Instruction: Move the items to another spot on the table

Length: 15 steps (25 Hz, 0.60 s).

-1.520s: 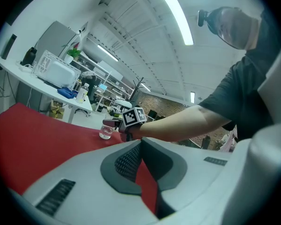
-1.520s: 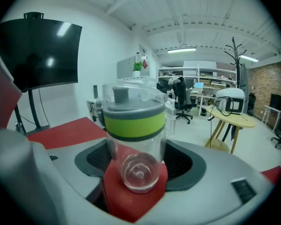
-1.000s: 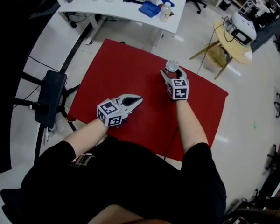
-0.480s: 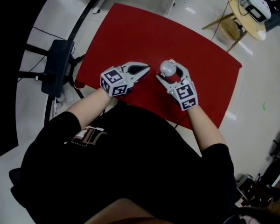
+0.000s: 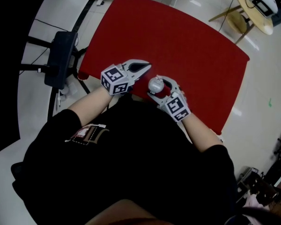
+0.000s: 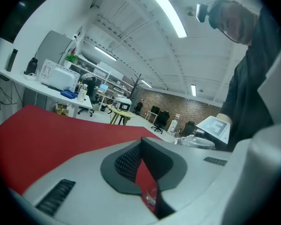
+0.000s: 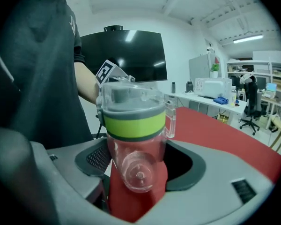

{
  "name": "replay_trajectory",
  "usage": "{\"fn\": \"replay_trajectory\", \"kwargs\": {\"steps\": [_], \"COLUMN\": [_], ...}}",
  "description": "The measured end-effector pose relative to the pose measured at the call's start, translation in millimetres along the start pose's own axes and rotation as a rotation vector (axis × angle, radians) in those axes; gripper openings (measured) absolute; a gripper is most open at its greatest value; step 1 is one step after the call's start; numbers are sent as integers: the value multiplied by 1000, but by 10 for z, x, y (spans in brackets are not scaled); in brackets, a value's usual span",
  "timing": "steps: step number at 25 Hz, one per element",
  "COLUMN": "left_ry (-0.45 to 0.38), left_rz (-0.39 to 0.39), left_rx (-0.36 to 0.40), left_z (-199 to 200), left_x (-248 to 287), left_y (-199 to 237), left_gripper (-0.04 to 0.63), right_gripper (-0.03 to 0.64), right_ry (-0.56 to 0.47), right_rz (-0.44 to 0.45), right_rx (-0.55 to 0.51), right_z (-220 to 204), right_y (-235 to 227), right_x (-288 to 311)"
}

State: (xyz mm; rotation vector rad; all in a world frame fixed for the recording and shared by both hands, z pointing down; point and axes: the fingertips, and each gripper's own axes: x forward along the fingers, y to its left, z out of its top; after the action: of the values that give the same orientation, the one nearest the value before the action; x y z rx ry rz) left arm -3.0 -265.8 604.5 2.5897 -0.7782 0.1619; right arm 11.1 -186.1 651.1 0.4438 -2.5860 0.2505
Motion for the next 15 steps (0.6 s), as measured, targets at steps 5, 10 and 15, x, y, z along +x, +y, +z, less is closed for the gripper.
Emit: {"fn": "replay_trajectory", "kwargs": {"steps": [5, 10, 15], "left_ry": [-15, -16, -10], "left_rz": [47, 88, 117], "left_rx": [-6, -13, -3], "left_z": [-109, -209, -251], "left_x": [-51, -137, -265], "left_y": [-154, -261, -339], "left_gripper": [-8, -8, -8], "right_gripper": [344, 344, 347], "right_ry": [-1, 26, -15], "right_rz": [66, 69, 67], "right_rx": [-32, -93, -79], "right_z": [-269, -621, -644], "right_y": [297, 375, 355], "right_x": [-32, -11, -26]}}
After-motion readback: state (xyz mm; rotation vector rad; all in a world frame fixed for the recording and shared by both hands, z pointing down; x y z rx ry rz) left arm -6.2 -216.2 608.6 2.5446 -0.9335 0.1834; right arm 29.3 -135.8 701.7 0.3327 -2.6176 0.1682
